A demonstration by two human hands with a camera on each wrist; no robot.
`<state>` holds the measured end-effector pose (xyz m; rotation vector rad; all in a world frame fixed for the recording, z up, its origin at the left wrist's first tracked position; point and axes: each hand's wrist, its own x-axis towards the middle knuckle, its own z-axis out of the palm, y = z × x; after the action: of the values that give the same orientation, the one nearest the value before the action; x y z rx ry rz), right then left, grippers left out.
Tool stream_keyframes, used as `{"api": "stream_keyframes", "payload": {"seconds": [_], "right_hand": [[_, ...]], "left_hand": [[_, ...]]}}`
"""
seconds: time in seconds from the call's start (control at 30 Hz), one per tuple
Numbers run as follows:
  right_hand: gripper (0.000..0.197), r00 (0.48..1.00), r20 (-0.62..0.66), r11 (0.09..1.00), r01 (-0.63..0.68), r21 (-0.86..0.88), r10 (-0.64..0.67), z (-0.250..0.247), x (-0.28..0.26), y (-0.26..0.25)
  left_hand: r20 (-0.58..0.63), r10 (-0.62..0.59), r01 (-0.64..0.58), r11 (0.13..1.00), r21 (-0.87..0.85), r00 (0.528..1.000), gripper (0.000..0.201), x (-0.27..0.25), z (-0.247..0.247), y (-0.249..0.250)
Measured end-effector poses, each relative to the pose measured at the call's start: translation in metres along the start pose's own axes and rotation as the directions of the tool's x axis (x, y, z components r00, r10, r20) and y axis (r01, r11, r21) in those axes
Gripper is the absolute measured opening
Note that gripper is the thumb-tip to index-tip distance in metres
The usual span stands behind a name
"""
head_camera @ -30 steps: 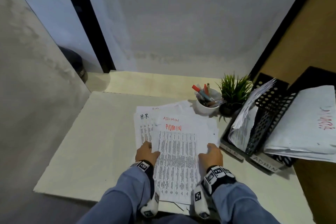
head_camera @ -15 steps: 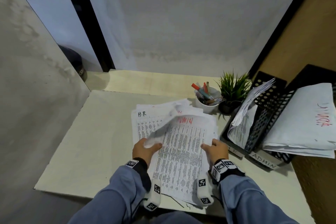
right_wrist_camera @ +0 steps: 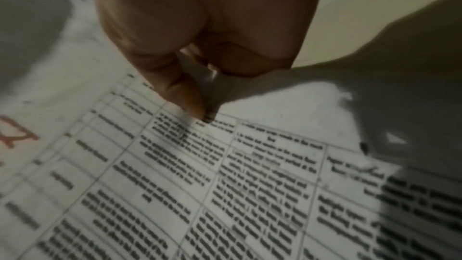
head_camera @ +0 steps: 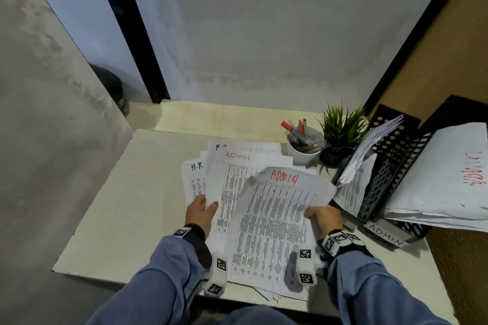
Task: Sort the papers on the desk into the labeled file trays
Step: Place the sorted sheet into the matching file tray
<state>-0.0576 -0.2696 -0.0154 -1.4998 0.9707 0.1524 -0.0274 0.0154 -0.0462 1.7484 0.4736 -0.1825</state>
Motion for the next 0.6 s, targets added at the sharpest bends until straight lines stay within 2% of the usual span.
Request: {"api": "stream_keyframes", "payload": {"seconds": [0.03, 0.1, 0.17, 0.23, 0.33, 0.43, 0.5, 0.6], "right_hand": [[0.013, 1.0, 0.022, 1.0, -0.022, 0.012, 0.022, 0.001, -0.001, -0.001], [0.012, 0.996, 0.068, 0.998, -0.054, 0.042, 0.051, 0.006, -0.003, 0.001], [0.015, 0.993, 0.109, 0.997, -0.047, 0.062, 0.04, 0.012, -0.002, 0.005], [0.021, 0.99, 0.143, 0.994, -0.025, 0.111, 0.009, 0.017, 0.0, 0.01], [0.02, 0.991, 0.132, 0.996, -0.017, 0.088, 0.005, 0.02, -0.01, 0.005], [0.022, 0.99, 0.138, 0.993, -0.015, 0.121, -0.002, 0.019, -0.02, 0.0], [0.029, 0.988, 0.152, 0.987, 0.003, 0.16, -0.027, 0.018, -0.024, -0.002], [0.022, 0.993, 0.115, 0.999, -0.003, 0.048, -0.003, 0.019, -0.022, -0.001]], "left_hand": [[-0.014, 0.018, -0.018, 0.999, 0.027, 1.0, 0.014, 0.0, 0.001, 0.0], [-0.071, 0.081, -0.072, 0.99, 0.123, 0.994, 0.007, -0.001, 0.002, 0.001], [-0.102, 0.116, -0.096, 0.979, 0.182, 0.988, 0.013, -0.001, 0.003, 0.002], [-0.099, 0.103, -0.086, 0.982, 0.166, 0.99, 0.009, -0.002, 0.002, 0.005], [-0.09, 0.108, -0.099, 0.989, 0.106, 0.99, 0.016, -0.006, -0.001, 0.012], [-0.073, 0.16, -0.146, 0.974, 0.173, 0.984, 0.015, -0.012, -0.003, 0.015], [-0.071, 0.149, -0.143, 0.986, 0.086, 0.986, 0.019, -0.016, -0.003, 0.016], [-0.088, 0.142, -0.141, 0.99, 0.025, 0.986, 0.035, -0.019, -0.002, 0.017]]}}
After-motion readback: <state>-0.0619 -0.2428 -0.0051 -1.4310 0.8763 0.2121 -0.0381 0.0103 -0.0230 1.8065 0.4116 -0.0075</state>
